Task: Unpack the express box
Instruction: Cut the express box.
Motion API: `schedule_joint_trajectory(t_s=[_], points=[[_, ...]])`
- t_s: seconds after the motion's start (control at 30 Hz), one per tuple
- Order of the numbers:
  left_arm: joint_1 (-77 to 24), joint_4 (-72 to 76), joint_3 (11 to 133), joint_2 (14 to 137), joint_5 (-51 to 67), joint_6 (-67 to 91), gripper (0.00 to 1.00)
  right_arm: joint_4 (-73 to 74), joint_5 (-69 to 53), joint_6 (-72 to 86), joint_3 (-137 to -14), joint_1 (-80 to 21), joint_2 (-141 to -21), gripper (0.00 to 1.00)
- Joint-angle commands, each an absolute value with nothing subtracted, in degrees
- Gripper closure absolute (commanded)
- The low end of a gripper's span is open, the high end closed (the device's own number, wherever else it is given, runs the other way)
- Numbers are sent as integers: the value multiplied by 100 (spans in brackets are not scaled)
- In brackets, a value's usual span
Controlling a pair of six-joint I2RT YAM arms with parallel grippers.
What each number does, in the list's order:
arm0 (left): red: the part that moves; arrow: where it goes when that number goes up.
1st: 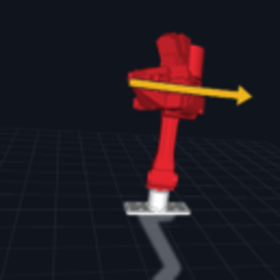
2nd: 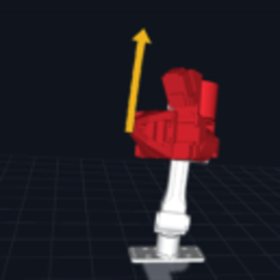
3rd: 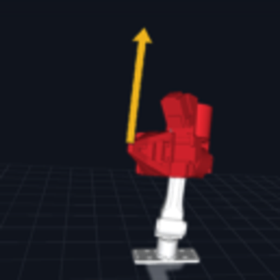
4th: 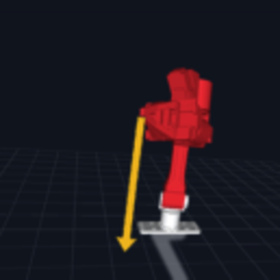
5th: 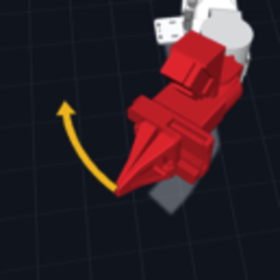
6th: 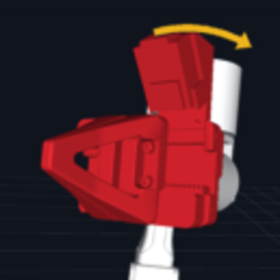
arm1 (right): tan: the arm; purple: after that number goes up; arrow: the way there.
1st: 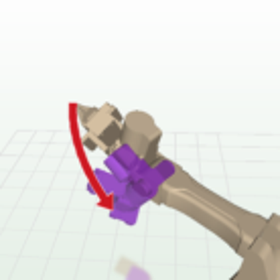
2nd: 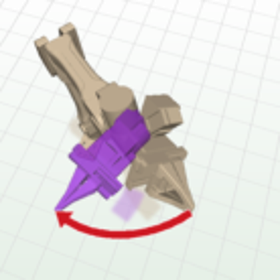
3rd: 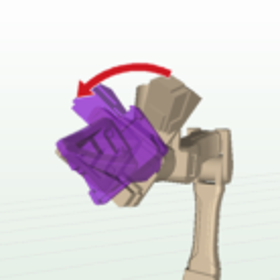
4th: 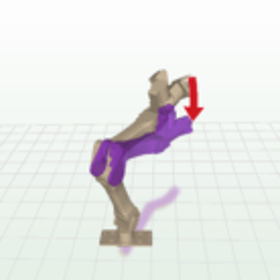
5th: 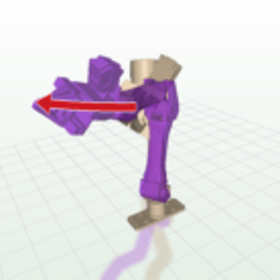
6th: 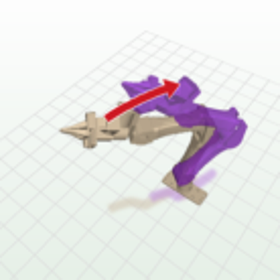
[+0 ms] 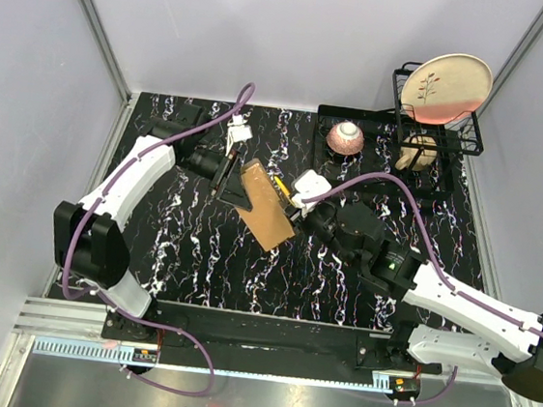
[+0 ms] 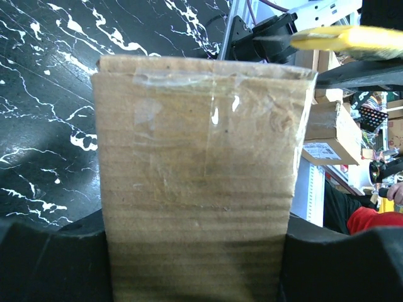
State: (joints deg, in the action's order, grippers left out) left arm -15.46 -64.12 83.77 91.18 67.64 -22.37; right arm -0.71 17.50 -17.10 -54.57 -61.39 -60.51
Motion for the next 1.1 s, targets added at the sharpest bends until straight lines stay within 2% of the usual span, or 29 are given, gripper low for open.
schedule_joint_trajectory(t_s=[0.0,0.4,1.07], points=[[-1538,-6082,8552,8772,6794,-2022,90,167,1934,-1494,-5528,-6108,-6003,100],[-1538,-5353,8104,8850,5933,-1547,90,465,1433,-1608,-6134,-6108,-5932,100],[-1608,-5888,8182,8710,6503,-1977,89,193,1222,-1696,-6275,-6117,-6434,100]])
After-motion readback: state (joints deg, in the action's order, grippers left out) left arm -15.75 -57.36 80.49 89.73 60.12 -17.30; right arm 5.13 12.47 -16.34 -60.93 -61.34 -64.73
